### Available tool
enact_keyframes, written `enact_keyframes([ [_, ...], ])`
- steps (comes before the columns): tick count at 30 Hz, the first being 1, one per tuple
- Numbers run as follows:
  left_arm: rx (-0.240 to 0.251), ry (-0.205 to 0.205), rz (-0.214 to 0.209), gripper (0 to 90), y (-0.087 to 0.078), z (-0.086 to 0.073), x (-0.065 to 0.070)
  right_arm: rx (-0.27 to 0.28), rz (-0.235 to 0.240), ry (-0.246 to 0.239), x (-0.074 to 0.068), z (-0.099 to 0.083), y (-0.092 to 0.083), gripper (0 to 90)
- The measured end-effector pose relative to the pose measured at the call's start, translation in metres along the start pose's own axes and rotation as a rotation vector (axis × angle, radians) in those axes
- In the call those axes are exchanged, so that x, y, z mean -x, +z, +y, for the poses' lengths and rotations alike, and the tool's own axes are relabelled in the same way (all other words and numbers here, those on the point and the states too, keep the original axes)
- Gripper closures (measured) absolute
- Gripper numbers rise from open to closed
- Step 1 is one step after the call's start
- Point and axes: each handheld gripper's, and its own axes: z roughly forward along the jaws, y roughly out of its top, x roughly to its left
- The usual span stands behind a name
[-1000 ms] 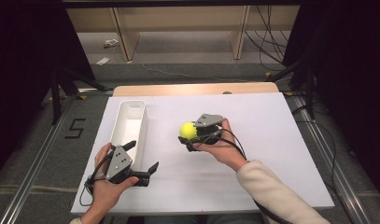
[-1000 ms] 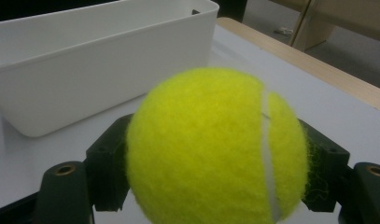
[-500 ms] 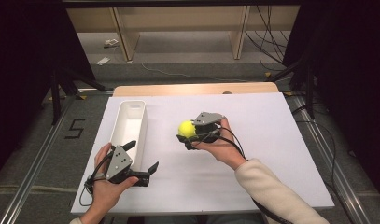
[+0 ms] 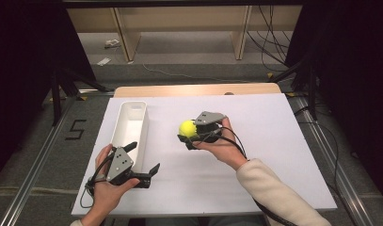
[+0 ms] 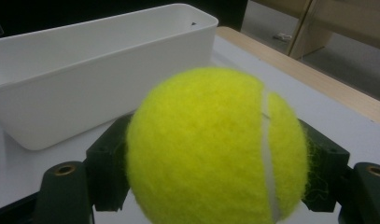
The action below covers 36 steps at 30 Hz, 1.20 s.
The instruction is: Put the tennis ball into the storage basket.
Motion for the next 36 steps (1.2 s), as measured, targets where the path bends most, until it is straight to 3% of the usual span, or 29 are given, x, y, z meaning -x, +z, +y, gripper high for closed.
enact_keyframes([
  [36,-0.002,-0.007,-0.002,0.0,0.0,0.0,0.0,0.0,0.01,-0.011,-0.003,0.019,0.008,26.8],
])
